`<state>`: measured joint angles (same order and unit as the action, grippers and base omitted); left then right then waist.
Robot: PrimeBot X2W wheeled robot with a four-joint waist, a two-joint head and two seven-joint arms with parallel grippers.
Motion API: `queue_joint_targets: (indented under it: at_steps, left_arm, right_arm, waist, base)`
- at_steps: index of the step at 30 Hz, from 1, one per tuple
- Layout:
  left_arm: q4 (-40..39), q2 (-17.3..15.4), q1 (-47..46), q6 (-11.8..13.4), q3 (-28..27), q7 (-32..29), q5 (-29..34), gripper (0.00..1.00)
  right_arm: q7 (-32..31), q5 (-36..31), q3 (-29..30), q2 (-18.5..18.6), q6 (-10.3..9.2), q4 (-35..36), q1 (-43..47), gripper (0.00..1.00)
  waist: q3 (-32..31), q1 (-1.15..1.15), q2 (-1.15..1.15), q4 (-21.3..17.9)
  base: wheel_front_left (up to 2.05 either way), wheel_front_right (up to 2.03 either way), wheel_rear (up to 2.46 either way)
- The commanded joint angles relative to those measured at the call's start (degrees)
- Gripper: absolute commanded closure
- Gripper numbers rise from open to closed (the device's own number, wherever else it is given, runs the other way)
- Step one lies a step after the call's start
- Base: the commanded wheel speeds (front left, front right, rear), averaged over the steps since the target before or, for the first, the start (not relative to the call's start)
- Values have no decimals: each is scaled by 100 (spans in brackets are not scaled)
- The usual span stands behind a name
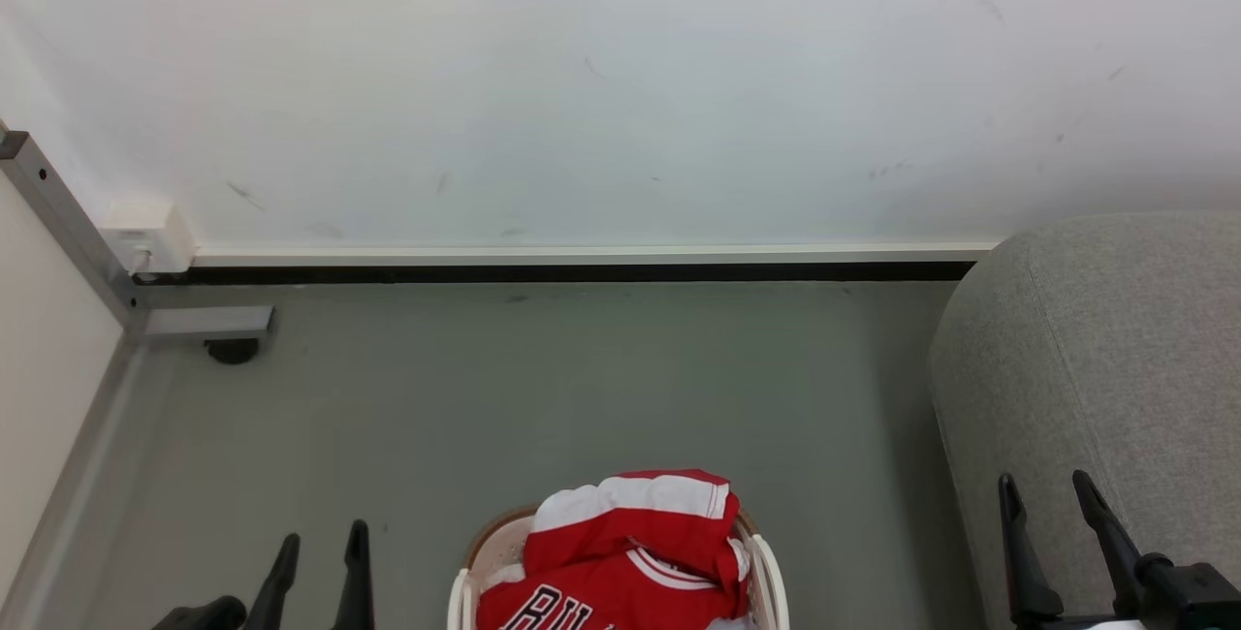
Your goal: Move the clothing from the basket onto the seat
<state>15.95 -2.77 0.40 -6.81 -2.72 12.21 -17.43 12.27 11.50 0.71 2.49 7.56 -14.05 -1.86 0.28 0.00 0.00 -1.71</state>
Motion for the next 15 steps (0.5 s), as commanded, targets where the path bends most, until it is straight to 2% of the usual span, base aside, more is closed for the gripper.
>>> queue_joint_targets:
  at_steps: [1,15]
  left_arm:
    - [9,-56,52,-20,-45,73,237,0]
    - [89,-52,139,-64,-105,214,871,0]
  right_arm:
    - [62,-192,51,54,-11,-6,59,0]
    - [210,-728,-10,58,-12,-78,122,0]
  waist:
    - [-2,0,0,-3]
    - [-11,0,0,-40]
  base:
    - [0,0,0]
    - [0,0,0]
